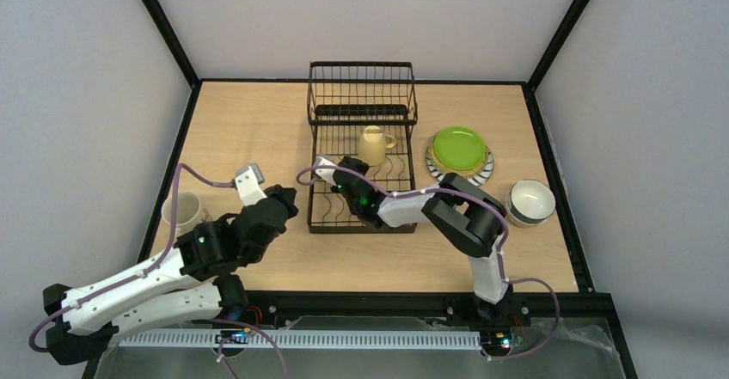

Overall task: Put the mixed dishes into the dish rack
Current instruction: Move the cup to the dish rack.

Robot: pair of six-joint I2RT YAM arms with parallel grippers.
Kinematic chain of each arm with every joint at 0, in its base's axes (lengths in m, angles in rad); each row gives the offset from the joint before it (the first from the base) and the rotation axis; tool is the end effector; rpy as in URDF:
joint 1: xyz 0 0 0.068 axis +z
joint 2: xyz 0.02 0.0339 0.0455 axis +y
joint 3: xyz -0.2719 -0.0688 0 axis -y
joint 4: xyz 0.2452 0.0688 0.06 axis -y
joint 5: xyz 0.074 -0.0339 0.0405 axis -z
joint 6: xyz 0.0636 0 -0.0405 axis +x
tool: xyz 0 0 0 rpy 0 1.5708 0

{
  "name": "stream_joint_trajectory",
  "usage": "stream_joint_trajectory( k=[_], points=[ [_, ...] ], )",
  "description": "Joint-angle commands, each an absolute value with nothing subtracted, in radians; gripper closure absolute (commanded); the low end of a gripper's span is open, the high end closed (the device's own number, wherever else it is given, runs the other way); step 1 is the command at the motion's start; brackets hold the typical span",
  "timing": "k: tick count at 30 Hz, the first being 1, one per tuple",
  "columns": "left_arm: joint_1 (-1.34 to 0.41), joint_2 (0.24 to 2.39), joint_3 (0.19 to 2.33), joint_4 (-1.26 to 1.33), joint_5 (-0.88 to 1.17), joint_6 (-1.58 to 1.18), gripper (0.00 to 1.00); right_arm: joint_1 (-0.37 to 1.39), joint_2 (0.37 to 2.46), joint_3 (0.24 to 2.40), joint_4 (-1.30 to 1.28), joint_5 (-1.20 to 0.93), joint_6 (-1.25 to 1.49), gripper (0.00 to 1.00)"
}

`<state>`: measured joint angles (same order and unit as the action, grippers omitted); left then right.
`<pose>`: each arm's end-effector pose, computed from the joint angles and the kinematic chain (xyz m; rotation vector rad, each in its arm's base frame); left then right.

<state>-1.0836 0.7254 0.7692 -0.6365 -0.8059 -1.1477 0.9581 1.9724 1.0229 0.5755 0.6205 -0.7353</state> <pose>0.1140 -0.1171 0.2986 -0.5080 1.9479 -0.5705 0.2803 0.3345 0.1534 -1.1201 1.5315 -0.4501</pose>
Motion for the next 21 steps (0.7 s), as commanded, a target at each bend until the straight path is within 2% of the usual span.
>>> stream_joint_trajectory(
  k=[1, 21],
  points=[
    [-1.088, 0.663, 0.731, -0.607, -0.865, -1.161, 0.98, 0.936, 2.022, 1.025, 0.701, 0.623, -0.805, 1.00],
    [-1.089, 0.606, 0.687, -0.555, -0.886, -1.150, 0.98, 0.813, 2.068, 1.015, 0.813, 0.588, -0.870, 1.00]
  ],
)
